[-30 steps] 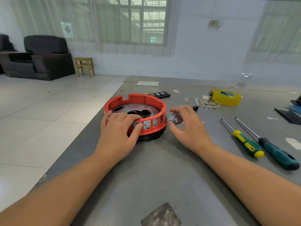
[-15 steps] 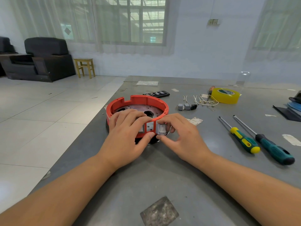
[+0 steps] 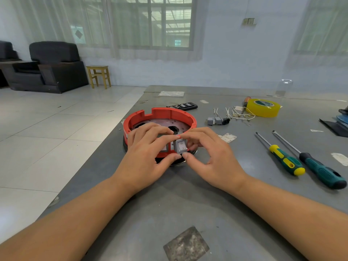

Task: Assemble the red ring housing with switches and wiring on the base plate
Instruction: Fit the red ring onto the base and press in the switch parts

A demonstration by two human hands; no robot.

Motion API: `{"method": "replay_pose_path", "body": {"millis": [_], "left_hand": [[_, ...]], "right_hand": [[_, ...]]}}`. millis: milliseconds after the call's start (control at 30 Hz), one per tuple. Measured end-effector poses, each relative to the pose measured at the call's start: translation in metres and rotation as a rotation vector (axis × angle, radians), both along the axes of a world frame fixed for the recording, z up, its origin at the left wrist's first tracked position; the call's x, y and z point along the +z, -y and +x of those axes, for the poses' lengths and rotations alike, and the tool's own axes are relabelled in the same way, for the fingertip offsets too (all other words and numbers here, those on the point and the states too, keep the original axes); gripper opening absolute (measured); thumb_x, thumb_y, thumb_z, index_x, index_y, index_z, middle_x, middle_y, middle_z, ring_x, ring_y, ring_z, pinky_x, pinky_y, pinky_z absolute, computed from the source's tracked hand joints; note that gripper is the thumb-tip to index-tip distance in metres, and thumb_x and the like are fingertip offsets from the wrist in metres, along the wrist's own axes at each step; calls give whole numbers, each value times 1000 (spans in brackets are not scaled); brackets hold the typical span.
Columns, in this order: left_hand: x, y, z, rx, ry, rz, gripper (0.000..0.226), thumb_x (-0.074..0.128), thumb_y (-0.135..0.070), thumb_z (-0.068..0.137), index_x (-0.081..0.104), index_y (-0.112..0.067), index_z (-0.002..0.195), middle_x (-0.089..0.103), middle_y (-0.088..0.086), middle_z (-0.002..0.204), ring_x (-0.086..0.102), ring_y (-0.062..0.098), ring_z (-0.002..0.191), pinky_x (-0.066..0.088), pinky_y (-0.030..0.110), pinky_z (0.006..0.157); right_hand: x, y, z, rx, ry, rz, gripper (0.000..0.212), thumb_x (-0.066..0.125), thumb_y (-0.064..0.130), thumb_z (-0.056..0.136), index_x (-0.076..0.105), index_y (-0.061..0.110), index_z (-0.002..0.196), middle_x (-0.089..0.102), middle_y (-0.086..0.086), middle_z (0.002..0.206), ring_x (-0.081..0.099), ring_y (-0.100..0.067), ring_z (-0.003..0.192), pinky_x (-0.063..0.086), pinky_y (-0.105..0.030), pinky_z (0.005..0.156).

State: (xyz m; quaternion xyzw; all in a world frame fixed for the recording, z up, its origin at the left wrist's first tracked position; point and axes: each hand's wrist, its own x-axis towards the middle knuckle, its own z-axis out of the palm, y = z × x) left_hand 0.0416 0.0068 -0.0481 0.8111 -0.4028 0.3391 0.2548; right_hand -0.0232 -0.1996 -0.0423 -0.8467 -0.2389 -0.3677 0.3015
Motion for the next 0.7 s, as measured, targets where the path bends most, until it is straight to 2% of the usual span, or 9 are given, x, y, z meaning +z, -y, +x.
{"method": "replay_pose_path", "body": {"millis": [100,233,333,500,600,700], "left_hand": [[-1,-2,1,-16,18,20,44,64,-50,93,74,-24,127,66,-6,129,49,23,132,31,43,109],[0,-3,2,-30,10,50,45,63,-51,92,74,-24,127,65,-6,131,45,21,133,27,38,110],[1,-4,2,-36,-6,62,46,62,-53,92,74,-27,128,64,-5,133,44,21,134,26,37,111],[3,-8,3,10,-99,-4,61,61,-63,89,64,-27,139,57,-8,140,40,16,141,23,36,118],[2,-12,9,48,-160,-70,49,50,-54,98,63,-27,137,58,-10,142,40,14,144,25,41,122],[-1,-15,16,72,-204,-61,41,46,-44,103,64,-28,136,60,-12,141,39,11,146,17,30,121]], "right_hand": [[1,3,0,3,37,-52,34,76,9,91,70,10,125,64,-4,120,63,-8,100,54,-25,91],[3,8,1,-51,116,-223,37,78,11,91,70,10,127,67,-7,119,66,-18,111,55,-33,95],[3,10,1,-68,126,-247,36,79,13,90,71,10,125,68,-6,117,66,-17,108,56,-33,92],[3,11,1,-109,84,-212,29,79,16,90,74,9,117,68,-4,117,68,-13,101,58,-32,87],[3,11,1,-133,78,-217,29,80,16,89,75,9,116,69,-5,115,68,-16,99,58,-31,86],[3,10,2,-153,107,-279,29,79,16,90,75,8,117,69,-7,113,67,-18,100,56,-27,86]]}}
